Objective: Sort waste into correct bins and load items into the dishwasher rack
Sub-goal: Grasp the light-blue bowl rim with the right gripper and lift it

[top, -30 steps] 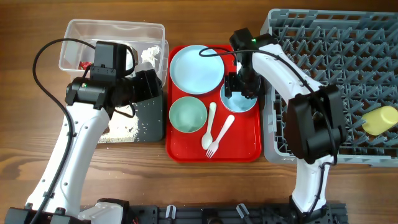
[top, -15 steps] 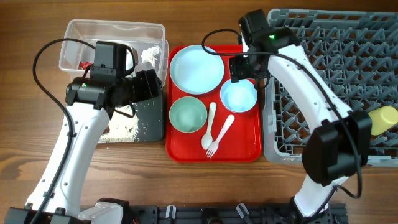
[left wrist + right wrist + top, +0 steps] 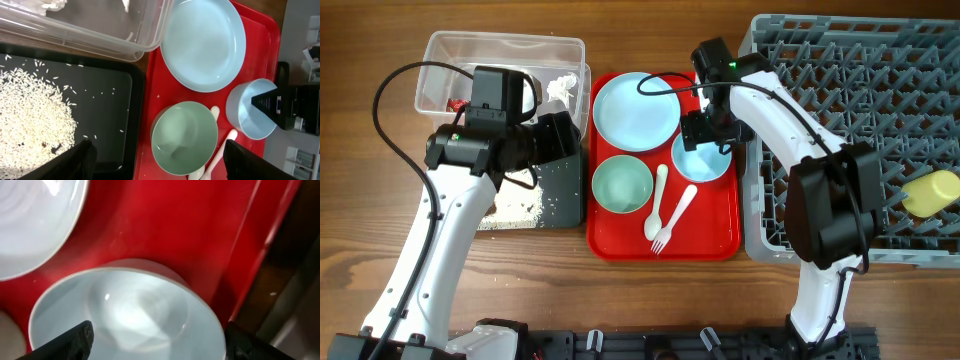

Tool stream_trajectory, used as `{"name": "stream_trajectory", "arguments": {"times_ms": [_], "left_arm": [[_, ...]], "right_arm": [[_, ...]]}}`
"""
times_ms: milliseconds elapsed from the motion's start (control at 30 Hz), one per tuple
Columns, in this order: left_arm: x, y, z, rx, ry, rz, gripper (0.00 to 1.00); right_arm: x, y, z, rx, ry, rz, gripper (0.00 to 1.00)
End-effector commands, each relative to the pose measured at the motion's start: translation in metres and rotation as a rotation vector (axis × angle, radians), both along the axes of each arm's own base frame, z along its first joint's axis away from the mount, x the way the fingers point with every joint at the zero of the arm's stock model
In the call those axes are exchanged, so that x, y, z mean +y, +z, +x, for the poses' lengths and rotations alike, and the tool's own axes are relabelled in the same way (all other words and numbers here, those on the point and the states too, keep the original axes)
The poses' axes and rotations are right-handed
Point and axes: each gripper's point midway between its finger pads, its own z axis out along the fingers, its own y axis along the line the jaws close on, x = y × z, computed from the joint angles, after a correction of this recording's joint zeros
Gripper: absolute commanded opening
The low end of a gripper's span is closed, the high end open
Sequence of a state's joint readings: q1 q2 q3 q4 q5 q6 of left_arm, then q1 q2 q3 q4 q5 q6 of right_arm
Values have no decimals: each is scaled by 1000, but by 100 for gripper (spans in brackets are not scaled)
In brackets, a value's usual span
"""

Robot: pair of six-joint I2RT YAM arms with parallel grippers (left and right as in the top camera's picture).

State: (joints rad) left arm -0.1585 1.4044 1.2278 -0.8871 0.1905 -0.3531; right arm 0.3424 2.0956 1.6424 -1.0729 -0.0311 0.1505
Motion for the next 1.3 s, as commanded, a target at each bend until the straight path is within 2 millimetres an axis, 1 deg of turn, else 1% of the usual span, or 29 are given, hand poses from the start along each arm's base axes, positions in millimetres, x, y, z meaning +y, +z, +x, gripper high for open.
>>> {"name": "stream_trajectory", "arguments": {"times_ms": [0,67,167,200,233,367,433,533,600,700,733,867,900,967,1000,1033,1067,1133,1167,1200,1233,1267], "left_arm": [[2,0,0,-3,1,11,82],[2,0,0,-4,1,11,82],[2,0,0,-3,1,10,82],[2,0,0,-3,1,11,83],[2,0,0,-3,1,10,82],[2,0,0,-1,1,11,82],[2,0,0,-1,1,11,82],[2,0,0,0,1,11,82],[2,-1,-1,3,1,11,82],[2,-1,-1,4,1,12,82],[2,-1,-1,4,1,12,82],[2,-1,-1,4,1,12,82],[2,-1,-1,4,1,12,82],[2,-1,-1,4,1,12,82],[2,-1,-1,4,1,12,82],[2,-1,-1,4,1,12,82],[2,-1,-1,4,1,12,82],[2,-1,-1,4,1,12,82],[2,-1,-1,4,1,12,82],[2,-1,-1,4,1,11,82],[2,-1,-1,4,1,12,82],[2,-1,-1,4,1,11,82]], "right_arm": [[12,-5,-14,75,20,75,85],[11,-5,-18,92,19,75,84],[9,-4,-22,109,18,68,70],[9,-4,-23,112,17,67,67],[9,-4,-24,117,14,66,61],[8,-4,-28,134,6,60,47],[7,-4,-28,135,4,60,37],[6,-5,-29,142,-22,54,31],[5,-9,-33,153,-40,49,30],[4,-16,-36,160,-44,46,26],[3,-19,-38,163,-44,45,21],[4,-21,-37,156,-48,47,6],[4,-21,-36,154,-48,47,4],[2,-21,-34,148,-53,39,4],[-3,-20,-33,141,-68,15,4],[-12,-15,-30,126,-86,-27,4],[-16,-10,-27,114,-95,-47,4],[-28,10,-18,62,-111,-90,4],[-34,24,-11,21,-120,-102,4],[-40,44,-2,-42,-134,-106,4],[-44,58,4,-84,-144,-105,5],[-49,77,12,-145,-160,-102,4]]}}
